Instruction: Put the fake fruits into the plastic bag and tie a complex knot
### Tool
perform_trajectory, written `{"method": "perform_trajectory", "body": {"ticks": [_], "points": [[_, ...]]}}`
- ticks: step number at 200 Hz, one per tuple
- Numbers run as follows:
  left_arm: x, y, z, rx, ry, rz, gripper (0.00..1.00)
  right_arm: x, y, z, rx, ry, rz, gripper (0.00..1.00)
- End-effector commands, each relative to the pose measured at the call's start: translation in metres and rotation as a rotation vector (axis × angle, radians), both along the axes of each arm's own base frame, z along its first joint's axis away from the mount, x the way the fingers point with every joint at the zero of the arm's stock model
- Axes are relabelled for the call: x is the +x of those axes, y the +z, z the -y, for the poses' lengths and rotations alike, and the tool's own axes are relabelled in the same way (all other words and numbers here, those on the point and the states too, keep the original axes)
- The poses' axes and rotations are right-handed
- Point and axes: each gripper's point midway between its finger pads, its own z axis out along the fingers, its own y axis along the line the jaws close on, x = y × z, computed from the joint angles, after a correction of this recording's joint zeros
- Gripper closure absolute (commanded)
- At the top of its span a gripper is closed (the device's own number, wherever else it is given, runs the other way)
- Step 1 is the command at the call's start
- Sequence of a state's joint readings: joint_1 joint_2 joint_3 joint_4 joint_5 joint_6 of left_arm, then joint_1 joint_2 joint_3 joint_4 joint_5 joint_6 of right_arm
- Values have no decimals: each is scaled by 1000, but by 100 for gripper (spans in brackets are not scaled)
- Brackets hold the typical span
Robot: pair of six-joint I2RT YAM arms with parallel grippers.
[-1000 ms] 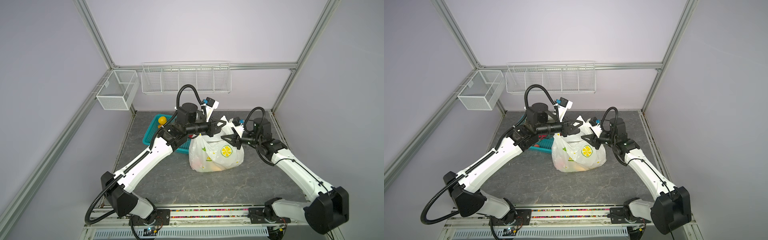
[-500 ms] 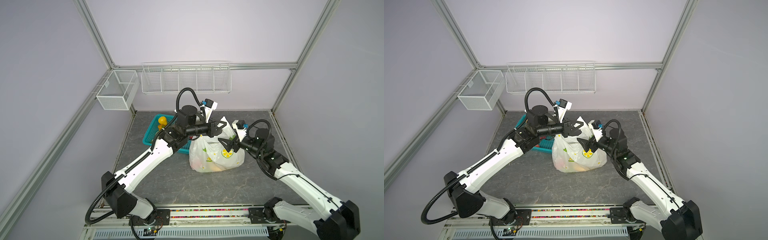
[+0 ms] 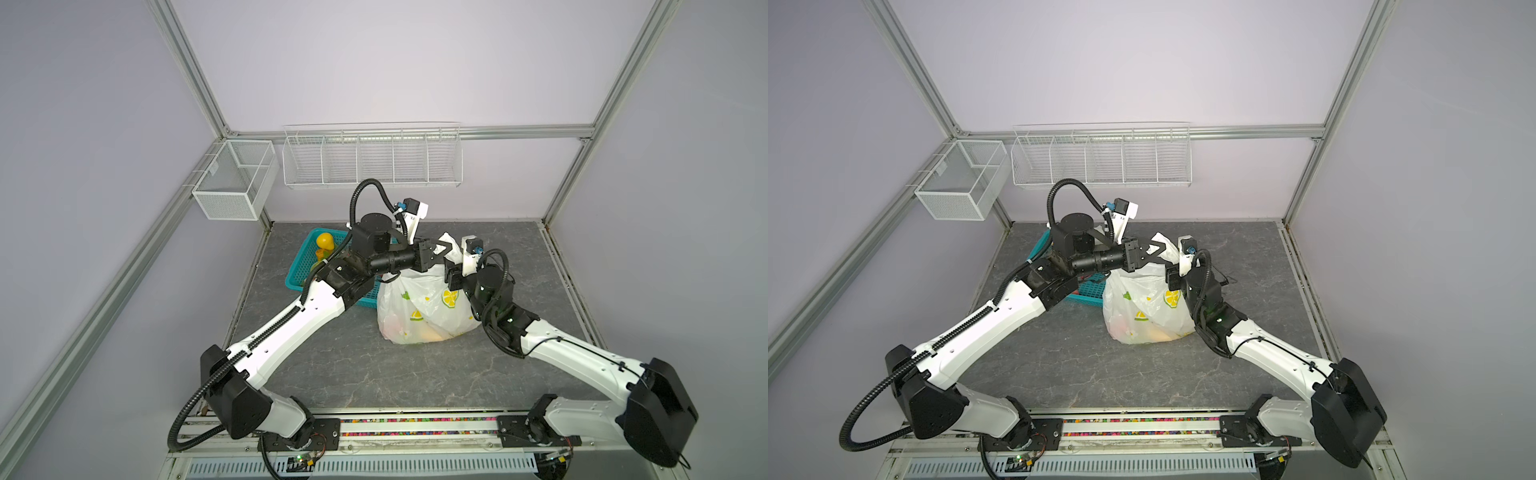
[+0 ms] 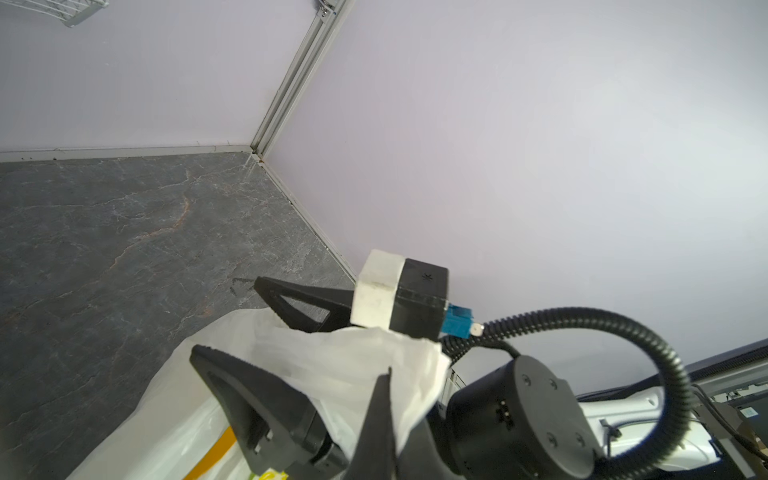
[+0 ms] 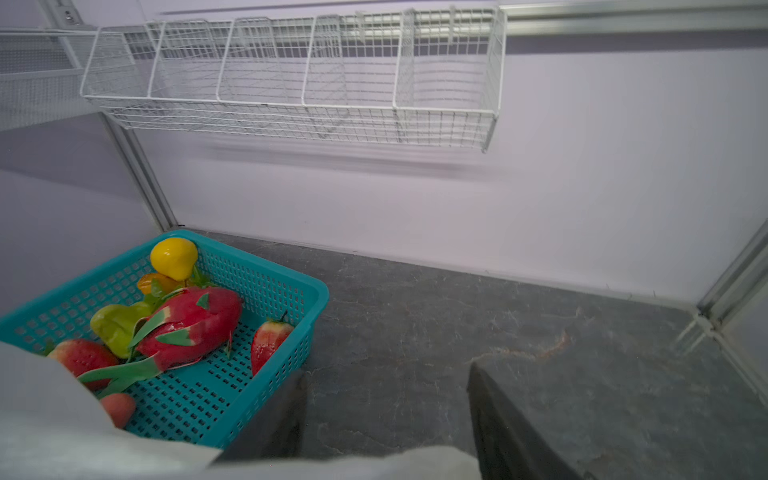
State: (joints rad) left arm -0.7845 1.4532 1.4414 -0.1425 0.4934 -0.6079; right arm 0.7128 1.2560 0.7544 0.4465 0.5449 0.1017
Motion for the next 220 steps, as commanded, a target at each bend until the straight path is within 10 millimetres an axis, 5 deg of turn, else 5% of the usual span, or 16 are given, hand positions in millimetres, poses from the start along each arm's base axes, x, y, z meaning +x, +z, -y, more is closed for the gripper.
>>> {"method": "perform_trajectory", "body": {"ticks": [1,24,53,153,167,210,220], "points": [[-5,28,-12,-70,27,16,100,-3,-27,21,2,-105,-38,44],[-3,26,-15,-54,40,23,100,-14,-43,20,-4,-49,-70,51],[4,18,-17,-13,65,39,100,-23,-39,6,5,60,-71,66],[16,17,-22,57,95,83,100,-18,-48,-5,-36,129,-129,90],[17,17,-22,69,98,90,100,-19,-44,-6,-40,151,-131,80],[23,11,-28,120,102,112,100,-43,-13,-16,-75,395,-135,7],[23,10,-28,122,93,113,100,-53,-6,-19,-82,481,-148,1]]}}
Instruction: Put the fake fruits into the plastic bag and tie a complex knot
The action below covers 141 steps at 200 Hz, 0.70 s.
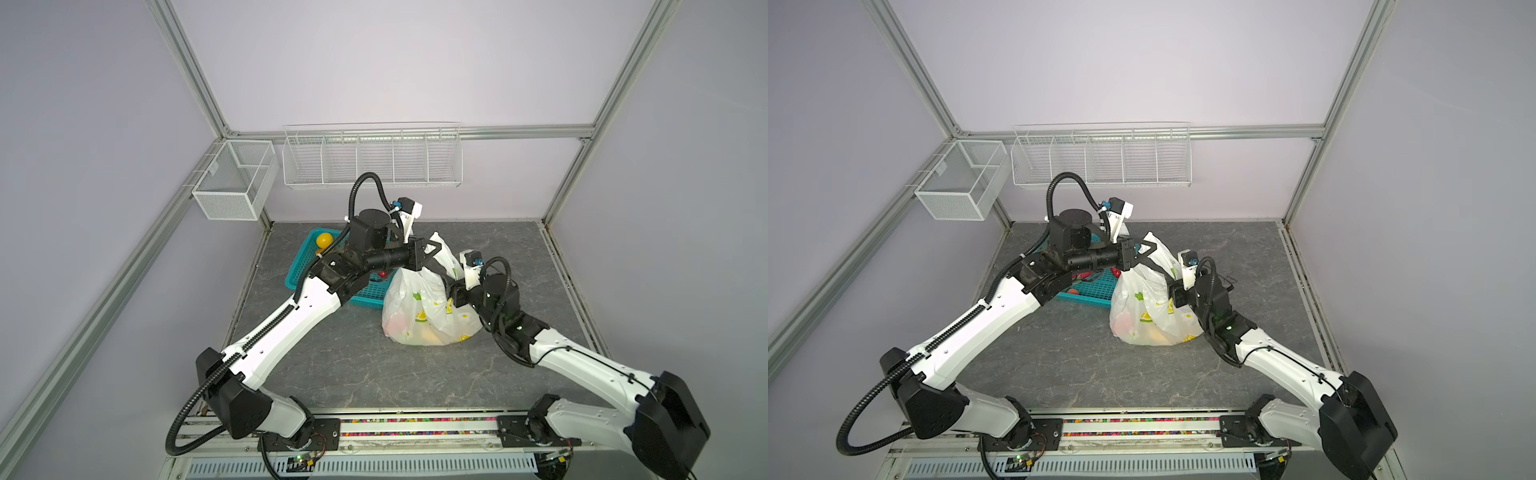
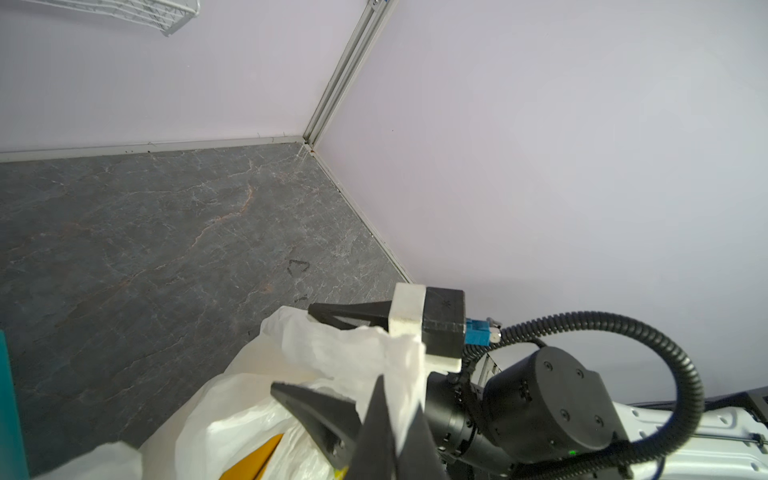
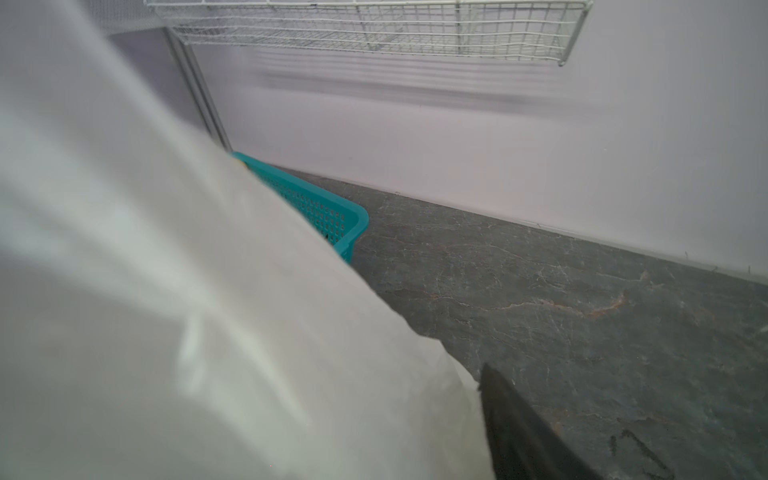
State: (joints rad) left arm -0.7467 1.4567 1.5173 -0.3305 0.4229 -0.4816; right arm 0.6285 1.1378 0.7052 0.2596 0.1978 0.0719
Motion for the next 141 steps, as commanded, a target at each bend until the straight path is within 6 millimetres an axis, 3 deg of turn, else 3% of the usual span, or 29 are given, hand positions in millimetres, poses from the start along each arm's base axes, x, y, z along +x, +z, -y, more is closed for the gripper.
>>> {"method": "perform_trajectory", "body": {"ticks": [1,16,40,90,141], "points": [[5,19,-7,-7,4,69,100,-26,20,-12,-26,230,-29,2],[3,19,-7,-5,-11,73,100,-45,28,-21,-48,380,-53,10],[-1,22,-5,-14,-37,81,100,-63,47,-33,-82,553,-70,11],[-5,20,0,-11,-85,78,100,-52,82,-45,-66,631,-16,11],[-9,20,2,2,-119,90,100,-58,87,-30,-36,841,-90,11]]}}
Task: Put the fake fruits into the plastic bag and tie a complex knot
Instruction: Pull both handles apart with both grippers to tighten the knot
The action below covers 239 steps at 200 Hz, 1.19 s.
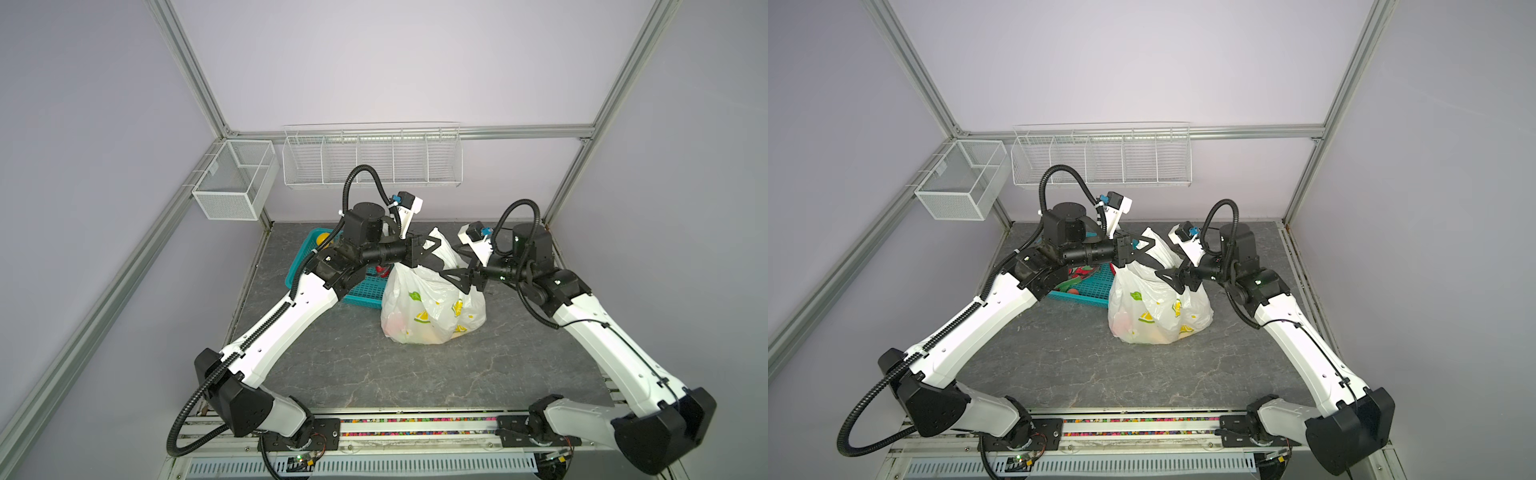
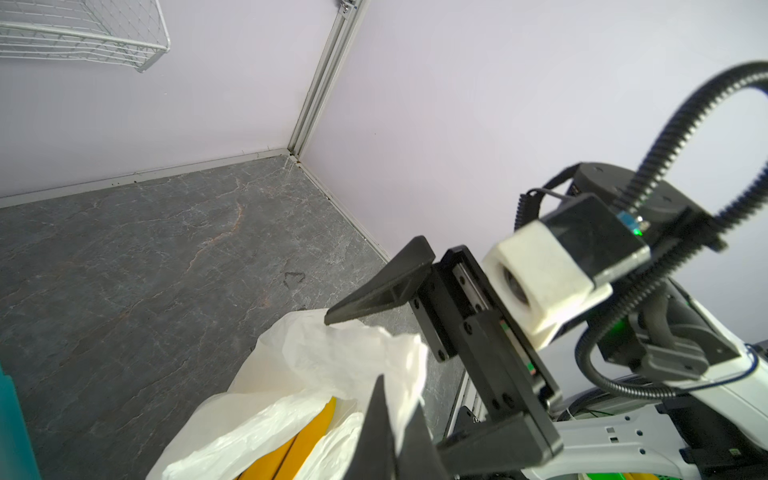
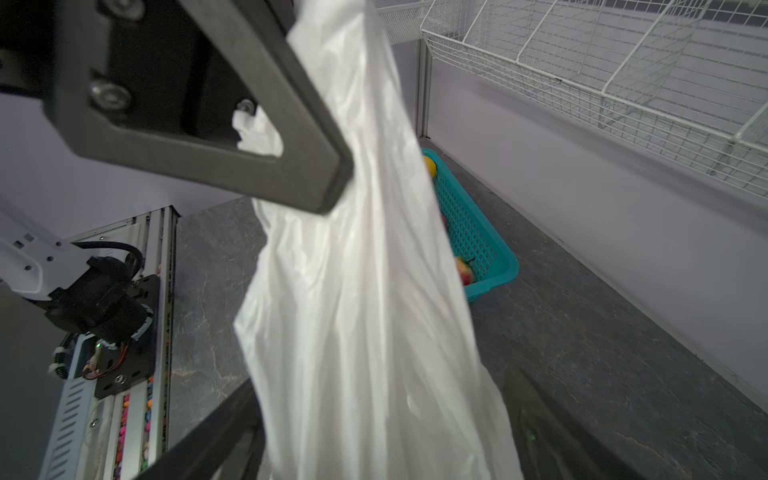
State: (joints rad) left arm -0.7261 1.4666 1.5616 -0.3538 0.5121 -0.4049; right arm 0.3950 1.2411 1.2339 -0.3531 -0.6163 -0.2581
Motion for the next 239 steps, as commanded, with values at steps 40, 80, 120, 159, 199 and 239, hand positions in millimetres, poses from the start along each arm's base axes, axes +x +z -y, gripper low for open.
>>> {"method": "perform_trajectory", "body": {"ticks": [40,80,120,159,199,239], "points": [[-4,5,5,10,-59,22,100,-16,-8,-5,42,327,-116,7],[-3,5,5,16,-62,27,100,-8,-23,-3,53,377,-194,4],[1,5,4,16,-53,24,100,-12,-28,3,79,394,-223,13],[3,5,2,17,-48,23,100,-13,-28,4,91,391,-227,4],[4,6,0,16,-42,27,100,-14,-23,11,98,374,-210,2],[4,6,1,12,-44,25,100,-11,-25,10,109,384,-231,21]]}}
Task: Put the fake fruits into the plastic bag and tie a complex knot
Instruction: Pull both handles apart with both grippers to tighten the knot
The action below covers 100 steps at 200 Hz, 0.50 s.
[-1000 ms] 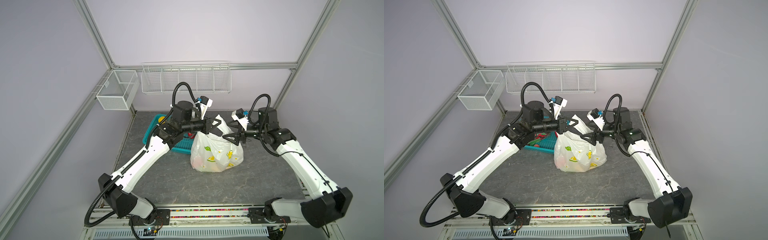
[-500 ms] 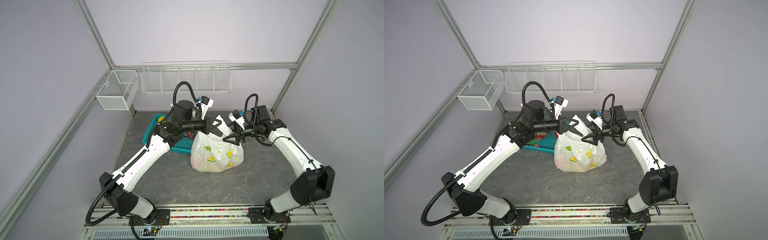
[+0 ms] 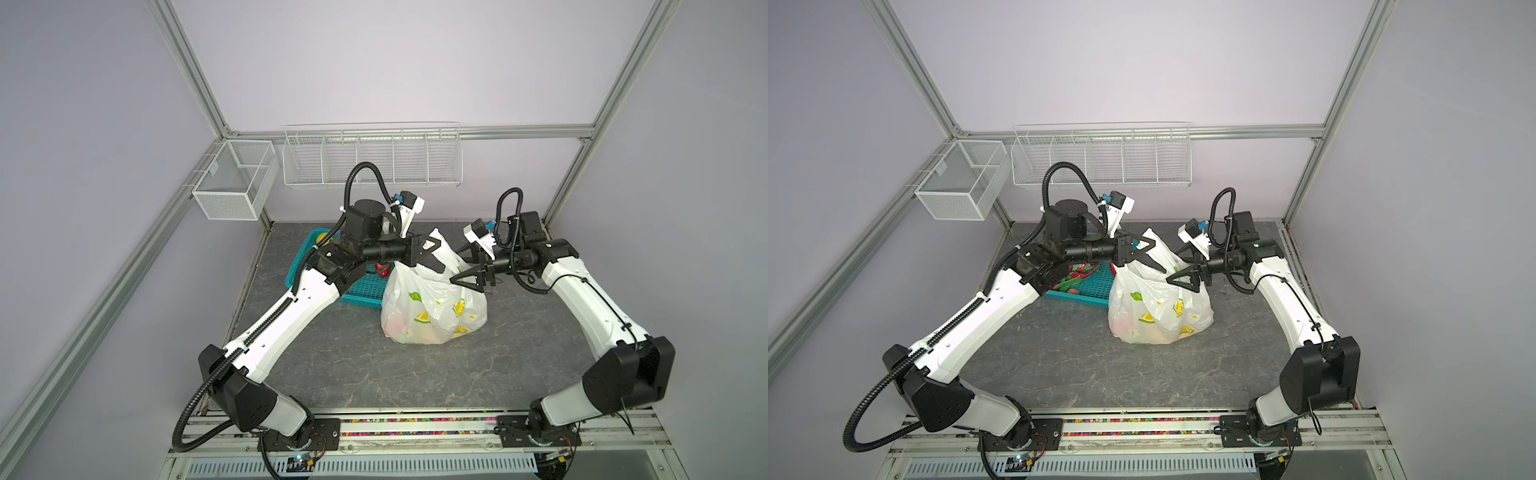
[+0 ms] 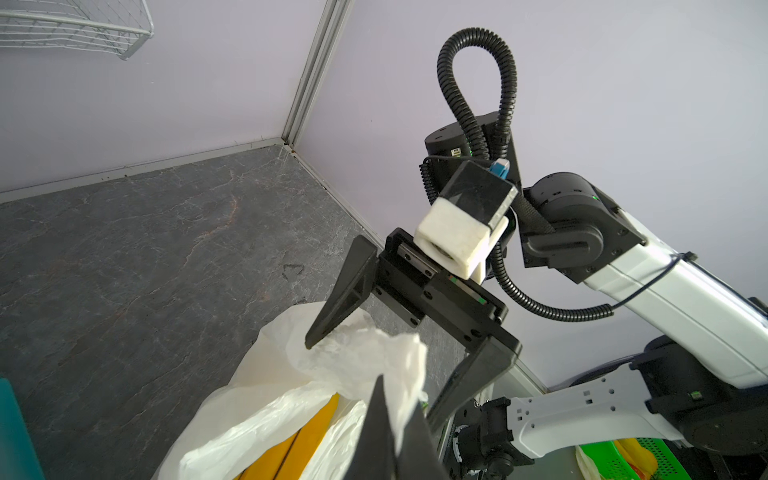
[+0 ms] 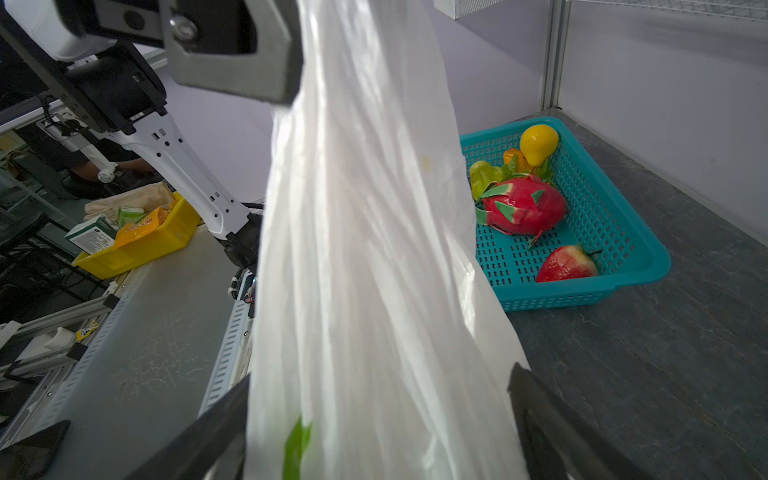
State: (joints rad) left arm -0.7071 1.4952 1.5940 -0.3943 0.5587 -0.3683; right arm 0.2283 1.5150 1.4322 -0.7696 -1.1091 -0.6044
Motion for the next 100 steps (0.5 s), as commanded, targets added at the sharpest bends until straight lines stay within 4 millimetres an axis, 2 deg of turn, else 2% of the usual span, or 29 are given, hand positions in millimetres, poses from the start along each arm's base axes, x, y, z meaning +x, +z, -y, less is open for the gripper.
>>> {"method": "perform_trajectory", "body": {"ticks": [1,32,53,100], "points": [[1,11,0,-14,-10,27,100,-7,4,0,35,37,-2,22],[1,11,0,-16,-8,26,100,-5,-1,-2,48,52,-35,45],[2,11,0,-18,-5,23,100,-6,-4,-3,55,52,-41,64],[4,13,0,-34,11,19,100,9,-16,-1,24,-48,-52,90]]}}
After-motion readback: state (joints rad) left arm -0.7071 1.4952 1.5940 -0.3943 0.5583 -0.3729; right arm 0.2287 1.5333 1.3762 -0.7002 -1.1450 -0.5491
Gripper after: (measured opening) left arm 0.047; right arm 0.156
